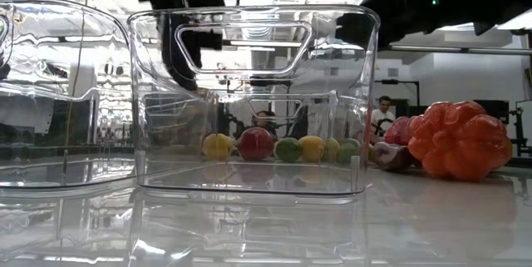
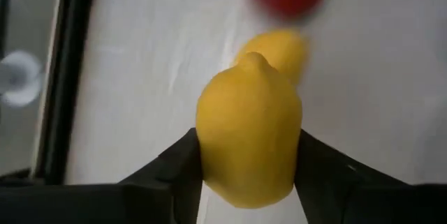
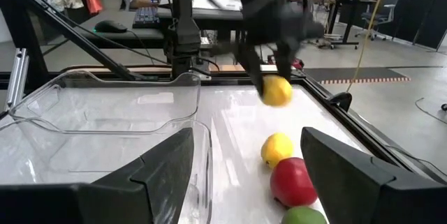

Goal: Sort produce into baskets
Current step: Put the left lemon into the left transparent bin

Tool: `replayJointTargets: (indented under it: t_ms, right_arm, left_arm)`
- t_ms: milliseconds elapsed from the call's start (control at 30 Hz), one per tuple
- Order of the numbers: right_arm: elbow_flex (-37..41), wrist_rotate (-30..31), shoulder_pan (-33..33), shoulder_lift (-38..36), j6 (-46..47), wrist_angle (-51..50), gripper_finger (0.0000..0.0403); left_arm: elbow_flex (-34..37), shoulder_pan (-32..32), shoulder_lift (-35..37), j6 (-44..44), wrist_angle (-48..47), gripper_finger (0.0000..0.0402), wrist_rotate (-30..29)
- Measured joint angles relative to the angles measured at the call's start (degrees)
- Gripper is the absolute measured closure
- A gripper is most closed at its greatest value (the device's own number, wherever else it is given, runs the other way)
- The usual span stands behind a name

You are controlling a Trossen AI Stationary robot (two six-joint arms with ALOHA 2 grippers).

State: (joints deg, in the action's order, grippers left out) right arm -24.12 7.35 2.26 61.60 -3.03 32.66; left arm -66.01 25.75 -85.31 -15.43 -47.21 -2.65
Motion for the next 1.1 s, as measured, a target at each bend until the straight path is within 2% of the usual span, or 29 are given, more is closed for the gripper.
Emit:
replayJointTargets:
  t_ms: [233,333,433,533,667,767,900,1000,1100]
  right_arm:
    - [0.0,0.02,0.02,0.0,-0.02,-0.6,0.0112]
    - [0.0,0.02,0.02,0.0,0.01,-0.6,0.0112]
    - [0.0,0.02,0.02,0.0,0.15,-0.45,0.0112]
    - [0.0,0.04,0.05,0.0,0.51,-0.45,0.0112]
    - [0.0,0.06,0.13,-0.02,1.09,-0.33,0.0112]
    - [0.0,0.07,0.13,-0.02,1.09,0.34,0.0112]
    - [0.0,0.07,0.13,-0.02,1.08,0.41,0.0112]
    - [0.0,0.09,0.15,-0.02,1.05,0.83,0.0112]
    - [0.0,0.07,0.56,-0.03,1.12,1.53,0.0112]
  left_arm:
    - [-0.18,-8.61,8.88,8.55,-2.02,0.0215,14.08]
    - [0.84,-14.51,10.91,13.89,-3.52,0.0215,15.85]
    - [2.56,-20.75,11.61,17.75,-4.03,0.0207,12.22]
    - [3.56,-26.05,11.06,20.5,-4.78,0.0193,5.55]
    - [3.84,-29.16,10.21,23.73,-4.34,0.0158,-3.05]
    - [3.86,-28.8,10.28,23.55,-3.38,0.0122,-5.25]
    - [3.86,-26.77,10.26,22.29,-2.31,0.0081,-4.55]
    - [3.86,-23.62,10.24,20.11,-1.16,0.0073,-7.03]
    - [3.83,-18.16,9.94,17.12,1.6,0.0077,-5.76]
